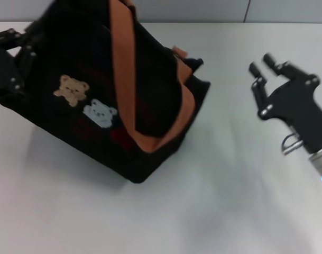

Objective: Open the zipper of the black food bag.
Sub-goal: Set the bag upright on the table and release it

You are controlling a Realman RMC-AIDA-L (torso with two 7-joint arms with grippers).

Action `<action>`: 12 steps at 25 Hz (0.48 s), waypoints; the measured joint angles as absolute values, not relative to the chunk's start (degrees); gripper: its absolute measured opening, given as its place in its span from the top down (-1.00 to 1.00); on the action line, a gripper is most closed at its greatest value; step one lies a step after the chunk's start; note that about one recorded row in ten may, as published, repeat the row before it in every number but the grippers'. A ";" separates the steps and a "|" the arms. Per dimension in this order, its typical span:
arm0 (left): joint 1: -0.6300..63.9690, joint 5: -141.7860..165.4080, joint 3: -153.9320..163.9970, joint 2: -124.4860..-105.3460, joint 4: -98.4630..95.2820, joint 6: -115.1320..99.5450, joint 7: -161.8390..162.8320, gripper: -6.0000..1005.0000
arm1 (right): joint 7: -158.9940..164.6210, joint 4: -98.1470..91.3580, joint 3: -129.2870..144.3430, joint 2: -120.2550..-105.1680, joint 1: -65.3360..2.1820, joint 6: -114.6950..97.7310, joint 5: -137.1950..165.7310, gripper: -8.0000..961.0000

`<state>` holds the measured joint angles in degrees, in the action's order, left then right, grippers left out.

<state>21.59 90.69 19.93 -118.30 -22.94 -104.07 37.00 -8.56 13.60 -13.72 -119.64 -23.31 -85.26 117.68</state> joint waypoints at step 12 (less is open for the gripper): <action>20.33 90.05 13.65 -118.75 -4.39 -88.48 31.69 0.54 | 8.71 8.50 -21.72 -119.62 -24.93 -83.19 117.68 -0.06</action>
